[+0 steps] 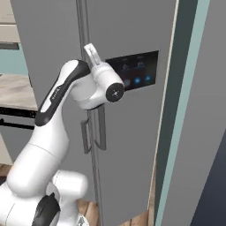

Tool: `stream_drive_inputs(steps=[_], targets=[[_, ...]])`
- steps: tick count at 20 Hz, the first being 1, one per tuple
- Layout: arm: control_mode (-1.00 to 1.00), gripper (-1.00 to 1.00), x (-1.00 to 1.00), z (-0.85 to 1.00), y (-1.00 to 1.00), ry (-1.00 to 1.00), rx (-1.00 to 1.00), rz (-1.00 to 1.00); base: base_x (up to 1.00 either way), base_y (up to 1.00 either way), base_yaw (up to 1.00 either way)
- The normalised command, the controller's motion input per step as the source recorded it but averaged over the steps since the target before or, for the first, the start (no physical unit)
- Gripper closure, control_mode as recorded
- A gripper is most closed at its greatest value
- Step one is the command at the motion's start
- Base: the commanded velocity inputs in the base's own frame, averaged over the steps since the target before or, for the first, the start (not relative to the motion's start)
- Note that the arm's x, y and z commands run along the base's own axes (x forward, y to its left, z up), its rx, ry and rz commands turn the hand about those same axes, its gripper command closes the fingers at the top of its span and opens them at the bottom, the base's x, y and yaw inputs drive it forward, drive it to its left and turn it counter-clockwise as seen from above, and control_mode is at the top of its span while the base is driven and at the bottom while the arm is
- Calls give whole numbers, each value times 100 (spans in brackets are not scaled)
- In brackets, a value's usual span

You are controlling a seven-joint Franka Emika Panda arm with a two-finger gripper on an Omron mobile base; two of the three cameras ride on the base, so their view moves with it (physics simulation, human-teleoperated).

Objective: Pick up the frozen steak from the freezer, place it on any shelf in the fridge, and close the fridge and freezer doors when done.

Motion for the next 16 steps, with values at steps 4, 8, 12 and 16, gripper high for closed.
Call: stream_drive_inputs(steps=[4,8,12,16], targets=[[-100,-100,56,0,-19,0,0,-9,0,0,0],[-100,-100,45,0,-11,0,0,-8,0,0,0],[-100,-100,44,1,0,2,0,-10,0,0,0],[-100,-100,49,16,3,8,0,-15,0,0,0]])
